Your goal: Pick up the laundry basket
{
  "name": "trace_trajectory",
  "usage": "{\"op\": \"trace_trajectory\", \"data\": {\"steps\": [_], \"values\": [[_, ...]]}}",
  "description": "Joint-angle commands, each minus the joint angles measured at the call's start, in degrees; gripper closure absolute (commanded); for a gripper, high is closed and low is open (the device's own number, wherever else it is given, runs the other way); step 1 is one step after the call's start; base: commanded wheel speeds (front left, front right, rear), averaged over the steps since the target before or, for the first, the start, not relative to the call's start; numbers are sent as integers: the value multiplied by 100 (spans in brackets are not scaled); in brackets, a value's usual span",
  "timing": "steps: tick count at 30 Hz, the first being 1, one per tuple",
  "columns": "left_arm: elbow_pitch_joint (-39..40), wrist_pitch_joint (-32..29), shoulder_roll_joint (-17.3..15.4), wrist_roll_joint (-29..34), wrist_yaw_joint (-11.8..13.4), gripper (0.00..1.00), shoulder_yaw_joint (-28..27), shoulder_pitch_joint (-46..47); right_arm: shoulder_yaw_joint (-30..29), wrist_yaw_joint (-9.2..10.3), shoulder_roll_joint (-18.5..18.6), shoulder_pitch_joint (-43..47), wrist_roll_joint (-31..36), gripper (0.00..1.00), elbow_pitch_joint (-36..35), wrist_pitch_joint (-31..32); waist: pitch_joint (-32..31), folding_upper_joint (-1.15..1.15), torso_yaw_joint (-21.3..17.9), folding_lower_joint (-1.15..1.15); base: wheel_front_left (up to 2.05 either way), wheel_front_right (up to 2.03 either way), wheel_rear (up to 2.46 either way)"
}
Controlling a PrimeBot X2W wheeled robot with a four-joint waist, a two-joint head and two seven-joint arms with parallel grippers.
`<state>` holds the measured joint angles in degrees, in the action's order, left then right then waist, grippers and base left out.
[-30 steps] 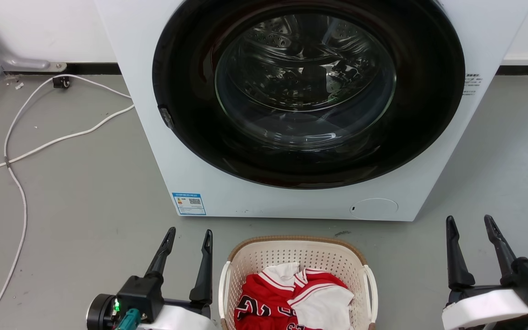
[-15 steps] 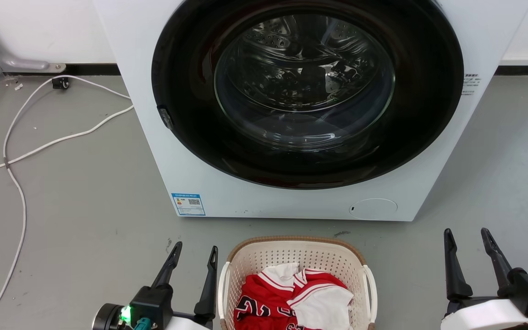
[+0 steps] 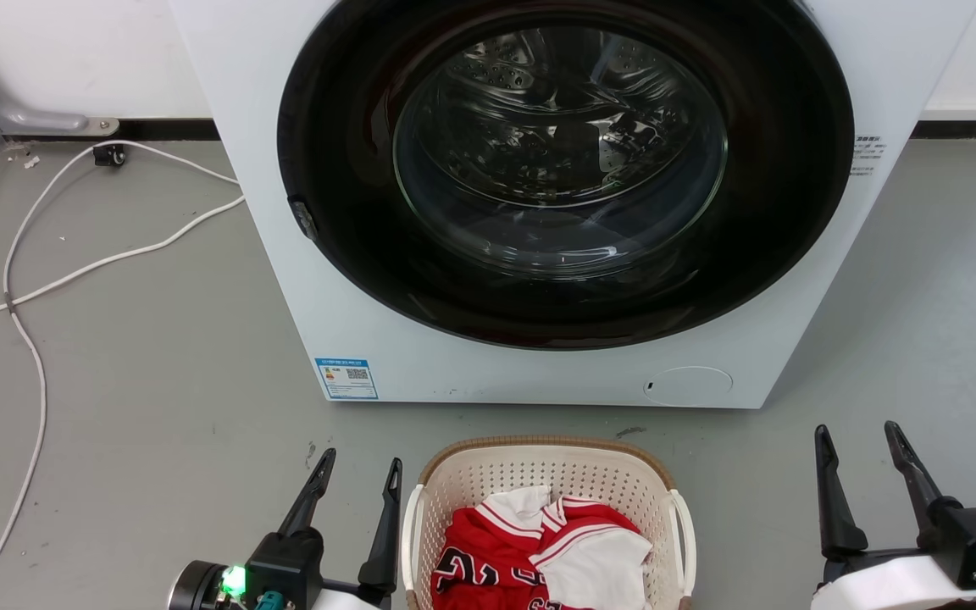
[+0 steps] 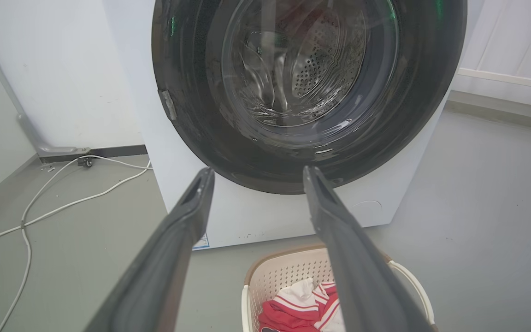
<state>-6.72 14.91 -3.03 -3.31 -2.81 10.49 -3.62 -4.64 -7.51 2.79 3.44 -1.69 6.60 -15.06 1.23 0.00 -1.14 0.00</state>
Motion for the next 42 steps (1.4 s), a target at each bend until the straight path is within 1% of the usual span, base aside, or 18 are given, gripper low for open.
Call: {"op": "trace_trajectory", "data": {"steps": [1, 17, 25, 29, 34, 40, 42], "values": [[19, 44, 8, 10, -15, 0, -17, -67, 21, 4, 17, -2, 4, 0, -24, -18, -2, 0, -2, 0, 0, 0, 0], [-7, 44, 18, -64, -24, 0, 4, -30, 1, 4, 17, -29, -5, 0, 2, -17, 22, 0, -4, 0, 0, 0, 0], [-52, 43, 17, 3, -99, 0, -65, 198, -15, 4, 17, -178, -29, 0, -26, -16, 335, 0, -41, 0, 0, 0, 0], [-140, 32, 17, 5, -138, 0, -120, 415, -36, 4, 17, -378, 52, 0, 24, -16, 701, 0, -75, 0, 0, 0, 0], [-321, 31, 12, 53, -226, 0, -230, 907, -80, 3, 15, -844, 52, 0, 133, -16, 1469, 0, -82, 0, 0, 0, 0], [-793, 30, -86, 115, -323, 0, -280, 1678, -5, 4, 15, -1462, 202, 0, 365, -15, 2367, 0, -40, 0, 0, 0, 0], [-1041, 30, -113, 86, -356, 0, -297, 1936, -169, 5, 19, -1651, 66, 0, 632, -15, 2623, 0, -29, 0, 0, 0, 0]]}}
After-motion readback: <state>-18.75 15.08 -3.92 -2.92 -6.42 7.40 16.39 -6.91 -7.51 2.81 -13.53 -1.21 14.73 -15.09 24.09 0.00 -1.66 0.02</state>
